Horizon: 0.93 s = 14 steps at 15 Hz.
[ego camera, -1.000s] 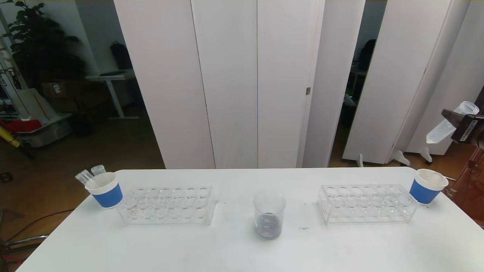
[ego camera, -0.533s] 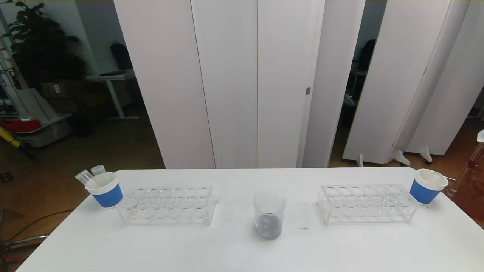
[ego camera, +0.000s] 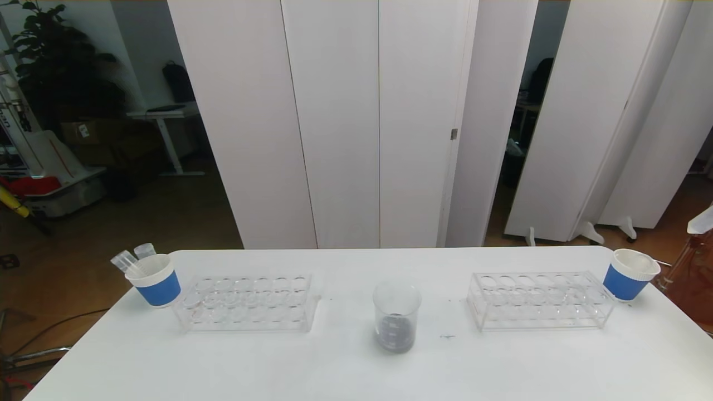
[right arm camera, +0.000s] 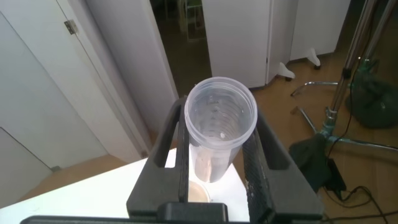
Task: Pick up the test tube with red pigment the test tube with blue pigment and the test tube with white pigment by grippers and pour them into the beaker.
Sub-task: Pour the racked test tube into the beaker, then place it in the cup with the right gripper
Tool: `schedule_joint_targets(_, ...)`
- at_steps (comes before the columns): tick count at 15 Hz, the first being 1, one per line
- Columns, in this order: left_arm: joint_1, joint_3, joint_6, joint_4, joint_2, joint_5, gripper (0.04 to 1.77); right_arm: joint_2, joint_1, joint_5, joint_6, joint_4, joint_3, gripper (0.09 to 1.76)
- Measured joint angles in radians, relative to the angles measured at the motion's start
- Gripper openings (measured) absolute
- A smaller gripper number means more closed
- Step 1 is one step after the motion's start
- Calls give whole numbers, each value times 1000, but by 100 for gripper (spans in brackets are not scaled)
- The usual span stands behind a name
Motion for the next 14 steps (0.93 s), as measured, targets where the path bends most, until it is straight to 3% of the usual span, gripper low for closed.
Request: schedule_joint_targets(14, 0, 0, 0, 0, 0, 0, 174, 229, 103, -2, 49, 1, -17, 57)
